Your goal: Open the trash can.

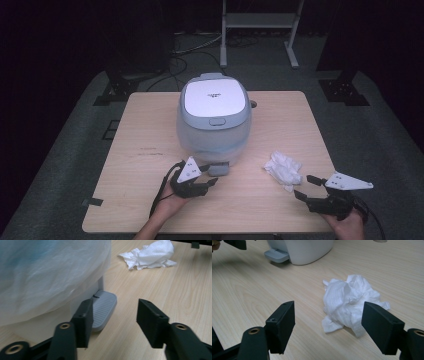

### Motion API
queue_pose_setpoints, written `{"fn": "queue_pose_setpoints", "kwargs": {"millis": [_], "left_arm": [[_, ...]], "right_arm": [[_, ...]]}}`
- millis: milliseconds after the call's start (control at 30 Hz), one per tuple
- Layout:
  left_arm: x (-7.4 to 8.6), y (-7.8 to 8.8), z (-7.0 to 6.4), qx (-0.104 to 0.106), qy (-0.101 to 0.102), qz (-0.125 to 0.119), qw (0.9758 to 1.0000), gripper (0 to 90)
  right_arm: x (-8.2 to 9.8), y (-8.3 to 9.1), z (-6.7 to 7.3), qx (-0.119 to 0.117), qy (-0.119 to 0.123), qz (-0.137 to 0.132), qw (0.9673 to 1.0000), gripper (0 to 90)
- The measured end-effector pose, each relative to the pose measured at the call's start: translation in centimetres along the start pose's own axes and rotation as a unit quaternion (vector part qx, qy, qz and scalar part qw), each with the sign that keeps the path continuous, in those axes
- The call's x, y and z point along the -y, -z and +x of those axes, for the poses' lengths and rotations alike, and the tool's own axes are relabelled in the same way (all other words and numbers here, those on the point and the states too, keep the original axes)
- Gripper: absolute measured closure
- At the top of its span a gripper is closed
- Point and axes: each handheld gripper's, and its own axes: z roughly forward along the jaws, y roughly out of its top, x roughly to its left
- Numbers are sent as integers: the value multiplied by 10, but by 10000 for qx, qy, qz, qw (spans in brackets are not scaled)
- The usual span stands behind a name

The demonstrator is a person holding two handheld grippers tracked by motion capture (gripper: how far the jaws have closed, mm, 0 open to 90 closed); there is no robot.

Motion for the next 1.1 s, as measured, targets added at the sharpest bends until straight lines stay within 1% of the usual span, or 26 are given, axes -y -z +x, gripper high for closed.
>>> {"fn": "queue_pose_setpoints", "kwargs": {"millis": [100, 133, 167, 233, 267, 433, 500, 600, 733, 800, 833, 900, 1100], "left_arm": [[-1, -5, 1, 34, 9, 27, 10000, 592], [-1, -6, 2, 16, 10, 51, 10000, 592], [-2, -9, 3, 21, 34, 67, 10000, 626], [-2, -10, 4, -9, 25, 92, 10000, 642], [-2, -12, 4, -32, 28, 108, 9999, 670], [-1, -18, 5, -47, 31, 148, 9999, 713], [-1, -21, 5, -101, -21, 155, 9998, 727], [0, -24, 5, -185, -41, 151, 9997, 763], [0, -27, 6, -218, -33, 163, 9996, 777], [0, -28, 7, -196, -49, 183, 9996, 777], [1, -29, 8, -210, -17, 130, 9997, 777], [0, -30, 9, -225, 7, 115, 9997, 777], [4, -34, 10, -251, 13, 173, 9995, 777]], "right_arm": [[0, 0, 0, -2, 5, 1, 10000, 259], [0, 0, 0, -2, 5, 1, 10000, 259], [0, 0, 0, -5, 4, -6, 10000, 259], [0, 0, 0, -4, 6, -5, 10000, 259], [0, 0, 0, -1, 2, -2, 10000, 259], [0, -1, 0, -17, 13, 13, 10000, 259], [0, -1, 0, -19, 20, 17, 10000, 259], [-1, -2, 1, -24, 31, 17, 10000, 259], [-1, -2, 2, -25, 26, 26, 10000, 259], [-1, -3, 2, -27, 25, 33, 10000, 259], [-1, -3, 2, -28, 46, 23, 10000, 259], [-2, -3, 2, -28, 39, 15, 10000, 259], [-1, -3, 2, -25, 35, 32, 10000, 259]]}}
